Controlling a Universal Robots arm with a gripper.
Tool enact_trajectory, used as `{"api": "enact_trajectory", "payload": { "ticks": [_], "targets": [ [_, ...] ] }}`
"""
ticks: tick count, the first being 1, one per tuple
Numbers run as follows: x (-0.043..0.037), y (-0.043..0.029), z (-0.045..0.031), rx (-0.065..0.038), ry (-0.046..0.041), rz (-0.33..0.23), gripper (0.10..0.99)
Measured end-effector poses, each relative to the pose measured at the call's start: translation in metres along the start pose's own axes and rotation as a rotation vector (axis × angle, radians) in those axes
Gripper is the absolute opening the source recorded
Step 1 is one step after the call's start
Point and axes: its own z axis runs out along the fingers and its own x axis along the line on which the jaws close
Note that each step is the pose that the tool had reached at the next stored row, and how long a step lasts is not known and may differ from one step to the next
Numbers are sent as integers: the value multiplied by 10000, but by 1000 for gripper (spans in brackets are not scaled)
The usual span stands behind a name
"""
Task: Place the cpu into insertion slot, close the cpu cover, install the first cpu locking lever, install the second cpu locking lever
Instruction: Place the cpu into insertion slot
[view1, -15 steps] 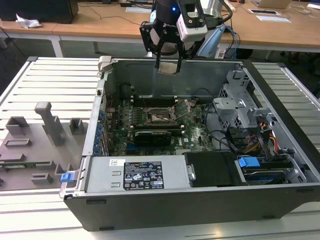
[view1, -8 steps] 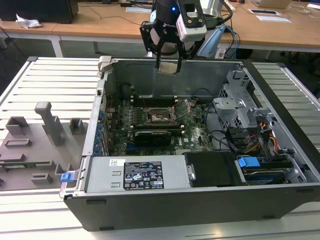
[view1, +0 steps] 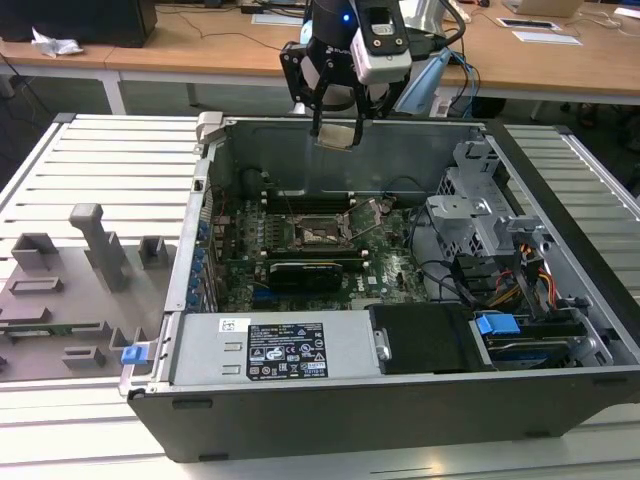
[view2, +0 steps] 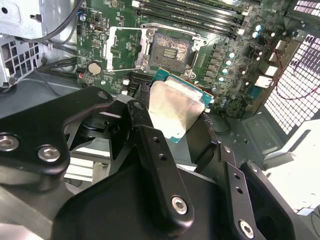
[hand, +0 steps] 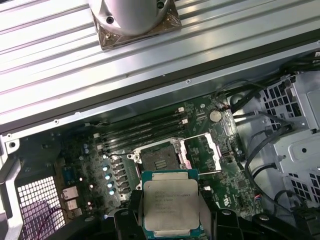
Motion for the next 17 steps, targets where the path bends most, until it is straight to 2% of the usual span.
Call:
{"api": "enact_trajectory", "payload": {
  "ticks": [17],
  "targets": [
    [0,0,0,-8,-38,420,537]
  ]
}}
